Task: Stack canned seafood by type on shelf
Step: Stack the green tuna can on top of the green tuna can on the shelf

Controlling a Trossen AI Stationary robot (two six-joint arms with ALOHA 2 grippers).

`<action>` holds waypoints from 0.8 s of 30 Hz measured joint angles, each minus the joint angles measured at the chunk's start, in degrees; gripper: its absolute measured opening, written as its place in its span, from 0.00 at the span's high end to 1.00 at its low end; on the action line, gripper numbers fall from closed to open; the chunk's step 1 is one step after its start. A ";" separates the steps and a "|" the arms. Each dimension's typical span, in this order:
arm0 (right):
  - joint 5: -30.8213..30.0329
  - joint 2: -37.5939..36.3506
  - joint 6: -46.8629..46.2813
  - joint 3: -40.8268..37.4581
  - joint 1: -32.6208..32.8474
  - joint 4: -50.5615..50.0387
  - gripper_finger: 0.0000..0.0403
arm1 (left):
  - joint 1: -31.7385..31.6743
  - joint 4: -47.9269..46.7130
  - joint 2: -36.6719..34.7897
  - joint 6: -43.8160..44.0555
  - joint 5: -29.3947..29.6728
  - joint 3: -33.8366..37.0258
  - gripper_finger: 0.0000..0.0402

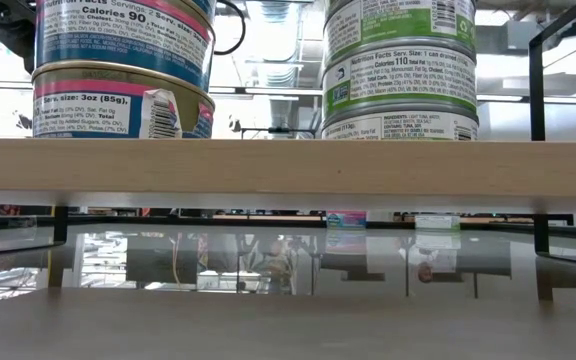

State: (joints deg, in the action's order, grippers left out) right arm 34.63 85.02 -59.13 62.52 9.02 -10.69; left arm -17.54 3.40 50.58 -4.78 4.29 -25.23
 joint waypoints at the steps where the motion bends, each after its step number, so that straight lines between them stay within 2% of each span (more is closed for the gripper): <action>1: 0.00 -0.25 -0.03 0.00 0.02 -0.14 0.31 | -0.02 0.00 -0.02 0.02 0.00 0.00 0.47; 14: 2.29 -1.99 -9.32 -0.02 -1.36 -2.43 0.31 | 0.00 -0.02 0.00 -0.09 -0.02 0.00 0.47; 24: 2.29 -1.39 -8.83 0.61 -1.29 -2.23 0.31 | 0.00 -0.04 0.00 -0.11 -0.04 0.00 0.47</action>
State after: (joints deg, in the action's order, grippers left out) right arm 36.93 83.63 -67.96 63.13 7.73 -12.92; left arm -17.54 3.36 50.59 -4.89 4.25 -25.23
